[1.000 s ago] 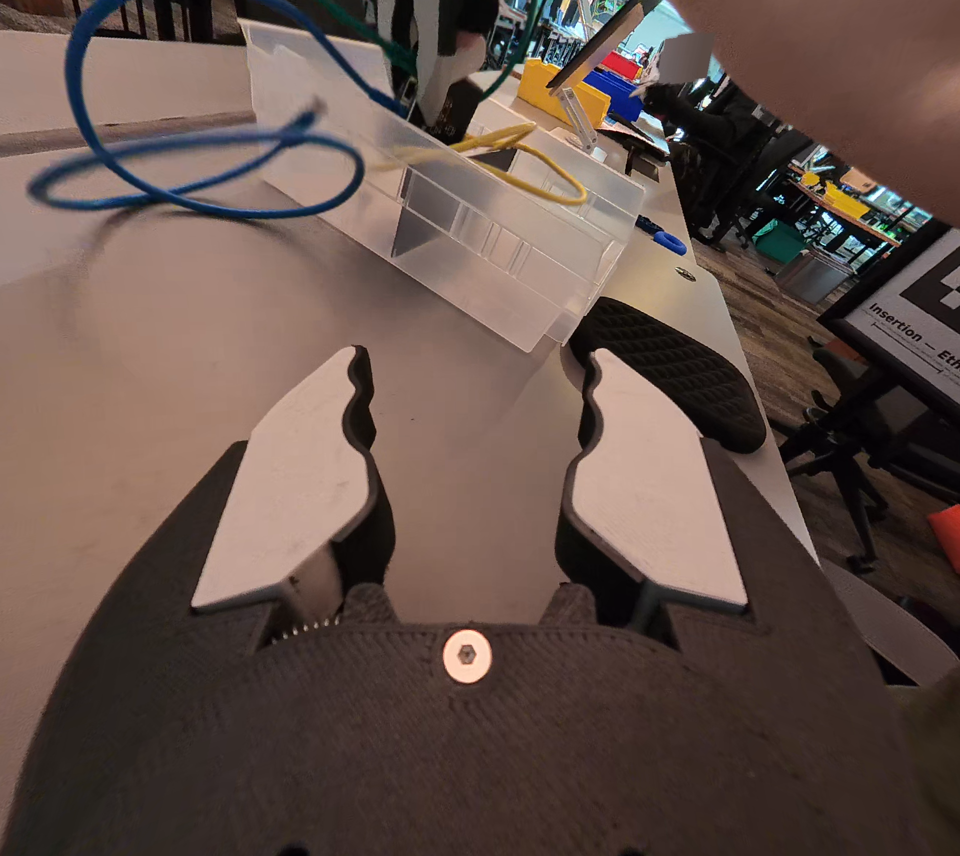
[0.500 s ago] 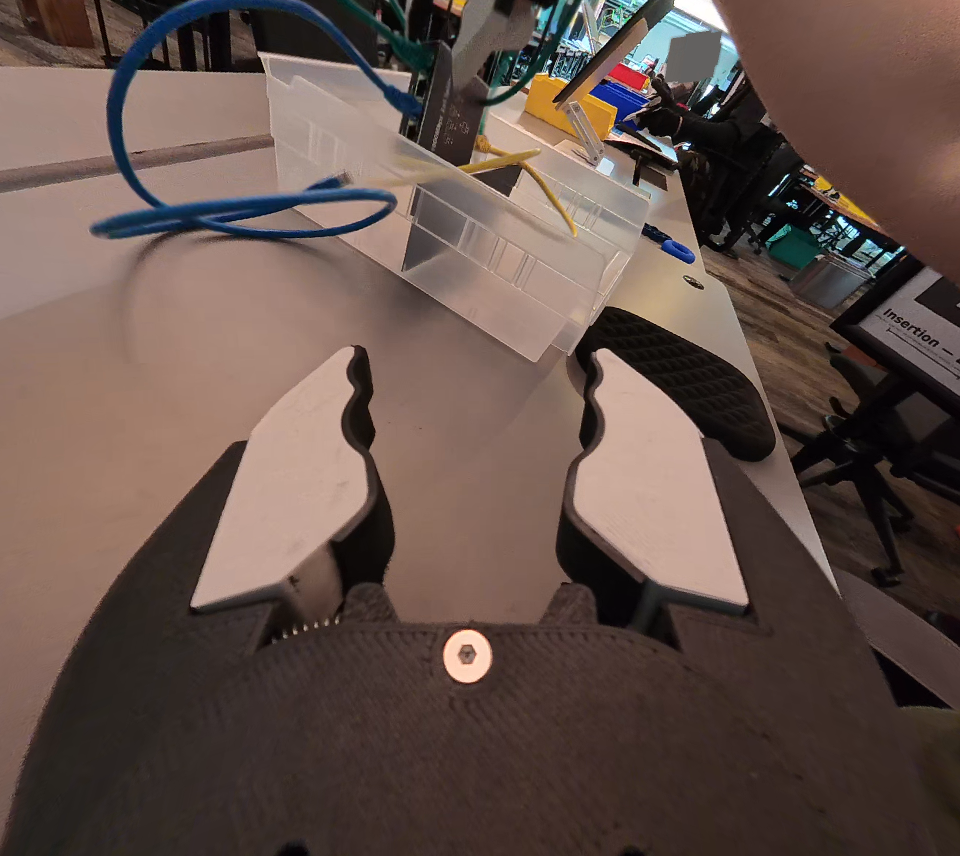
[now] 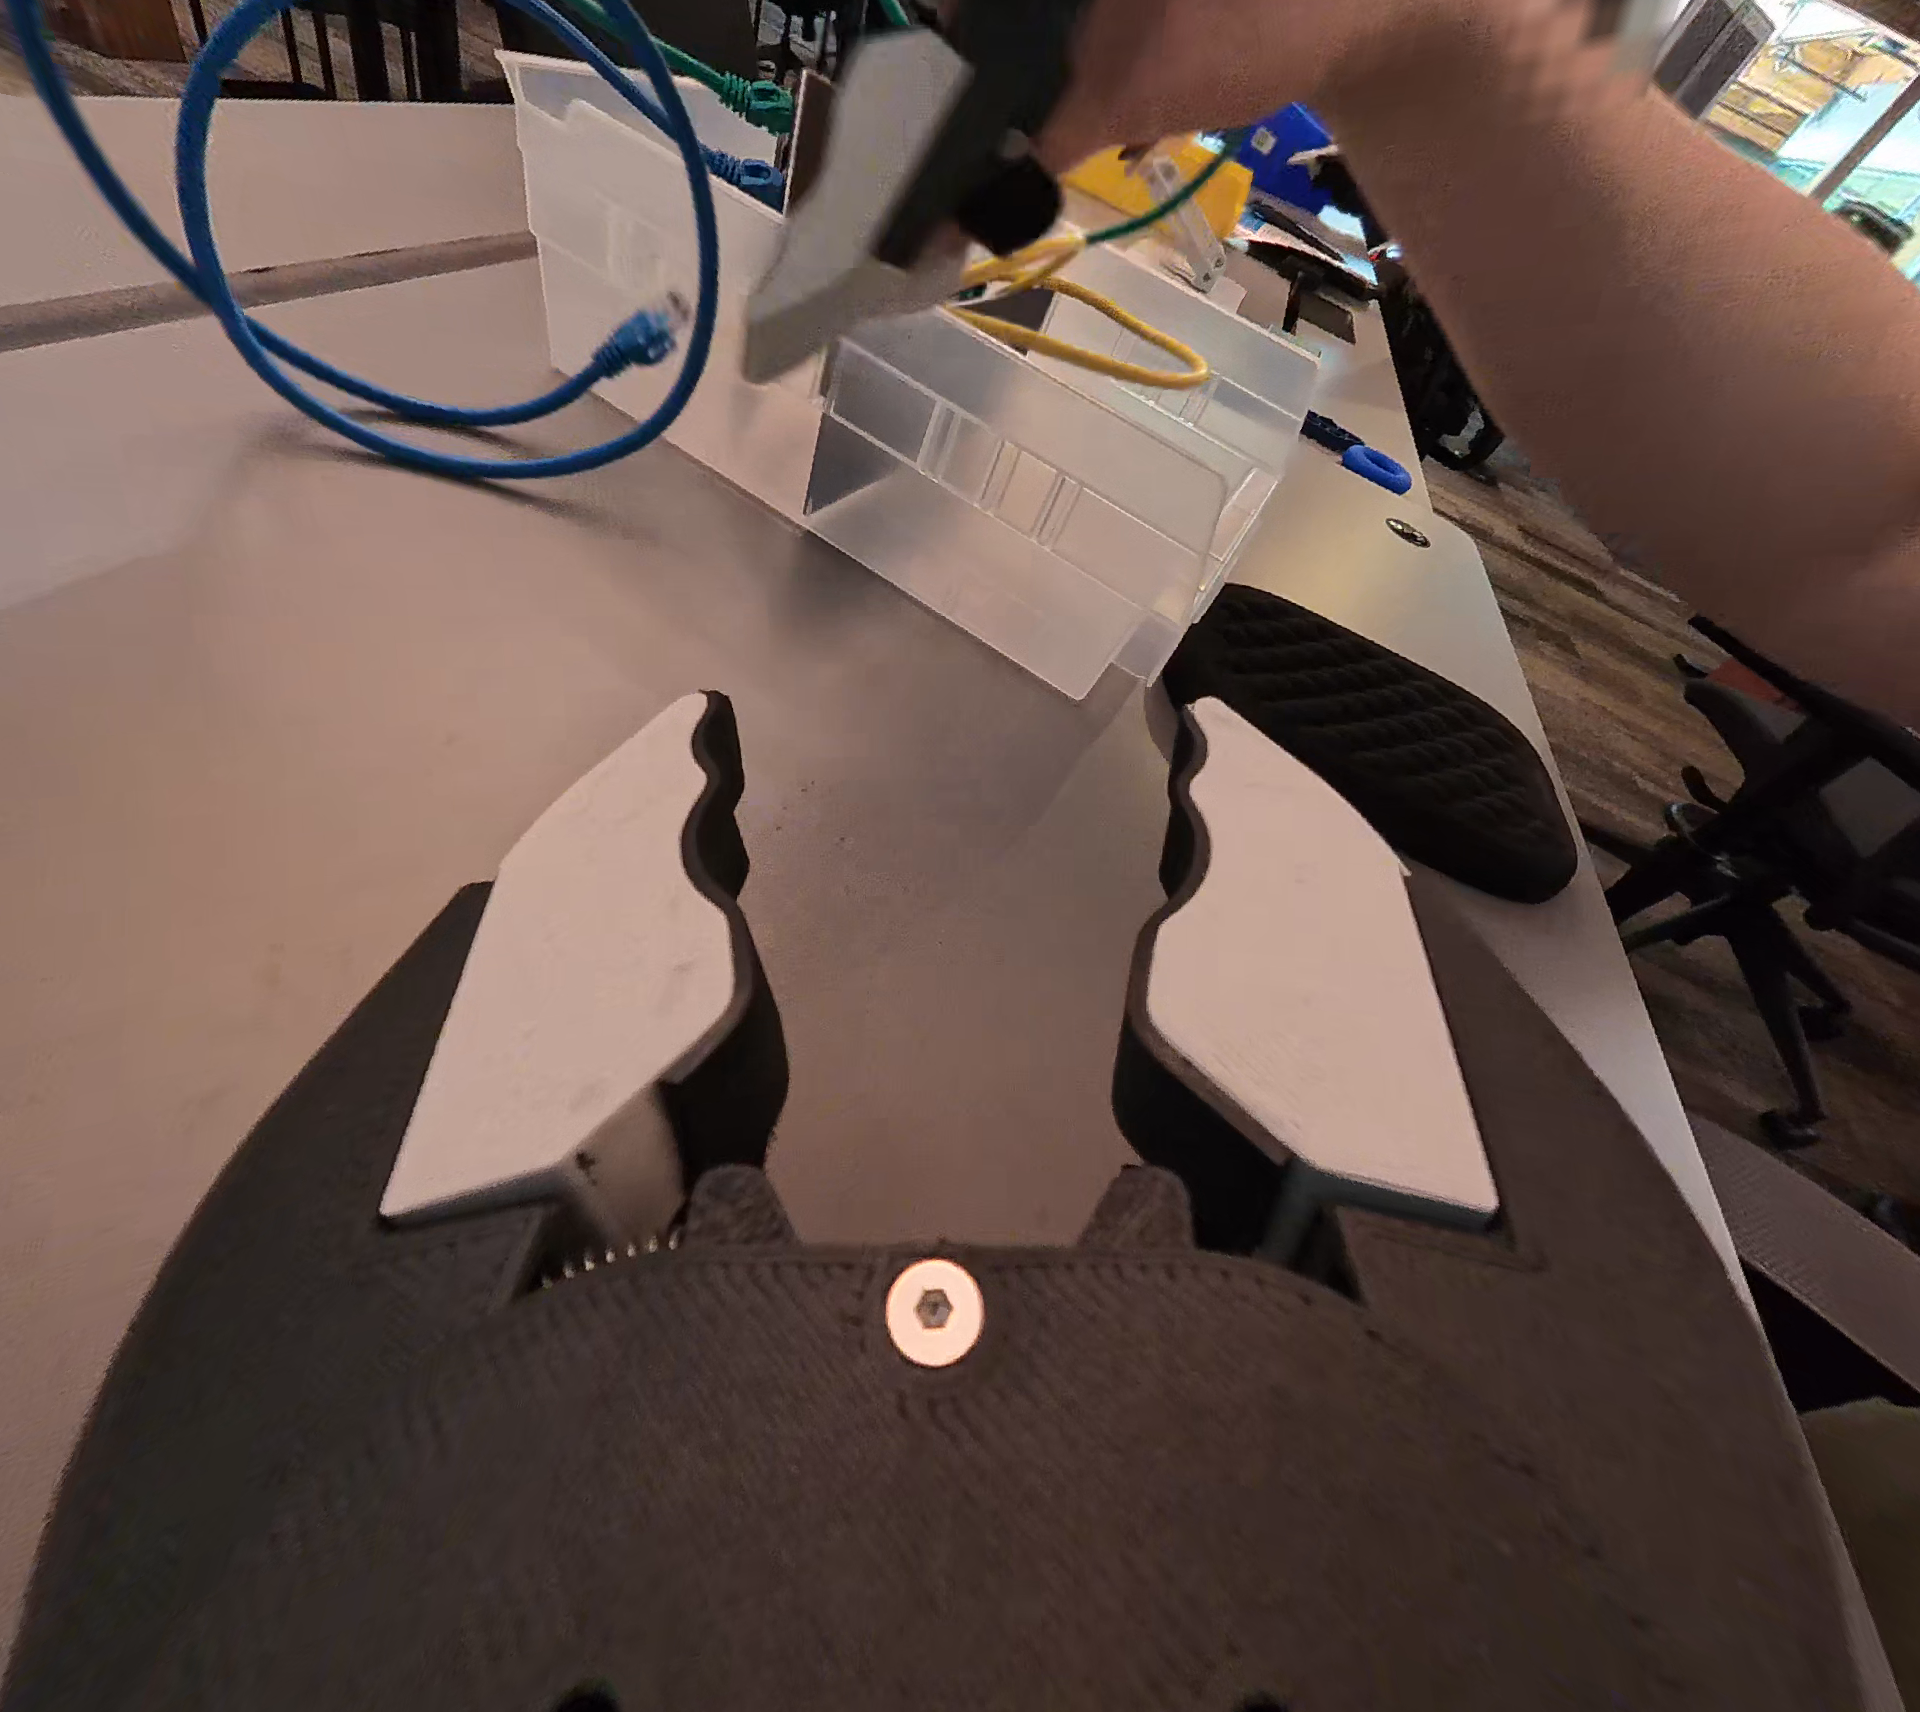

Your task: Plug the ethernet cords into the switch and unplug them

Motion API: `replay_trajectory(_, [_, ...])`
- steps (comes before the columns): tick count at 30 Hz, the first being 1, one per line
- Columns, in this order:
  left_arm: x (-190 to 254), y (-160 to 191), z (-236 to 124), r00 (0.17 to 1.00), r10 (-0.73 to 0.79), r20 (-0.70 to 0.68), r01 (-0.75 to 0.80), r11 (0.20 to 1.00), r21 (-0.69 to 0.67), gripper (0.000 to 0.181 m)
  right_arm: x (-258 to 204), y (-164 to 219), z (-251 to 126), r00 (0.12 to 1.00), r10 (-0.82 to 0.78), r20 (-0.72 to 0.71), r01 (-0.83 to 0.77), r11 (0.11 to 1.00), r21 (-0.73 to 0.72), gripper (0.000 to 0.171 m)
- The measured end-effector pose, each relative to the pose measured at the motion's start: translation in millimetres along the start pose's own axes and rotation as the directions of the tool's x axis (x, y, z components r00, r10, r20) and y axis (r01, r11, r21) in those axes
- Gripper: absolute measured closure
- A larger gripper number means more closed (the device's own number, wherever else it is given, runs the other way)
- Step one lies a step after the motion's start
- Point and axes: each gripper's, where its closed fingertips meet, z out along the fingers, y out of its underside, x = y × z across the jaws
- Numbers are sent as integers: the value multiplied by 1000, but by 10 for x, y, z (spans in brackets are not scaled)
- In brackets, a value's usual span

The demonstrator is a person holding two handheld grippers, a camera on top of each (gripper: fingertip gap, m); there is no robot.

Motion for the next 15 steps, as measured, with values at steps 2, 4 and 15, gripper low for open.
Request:
replay_trajectory(2, [6,-17,-14,1000,-1,-3,1,1000,5,102,104,-90,110,984,149,102,-151,988,19,47])
replay_trajectory(4, [10,-40,-31,1000,1,-5,-1,1000,11,102,218,-133,169,946,266,185,-274,961,18,55])
replay_trajectory(15, [-5,-51,-37,1000,-21,-20,21,1000,9,102,1581,-764,-1391,849,518,102,-439,583,683,64])
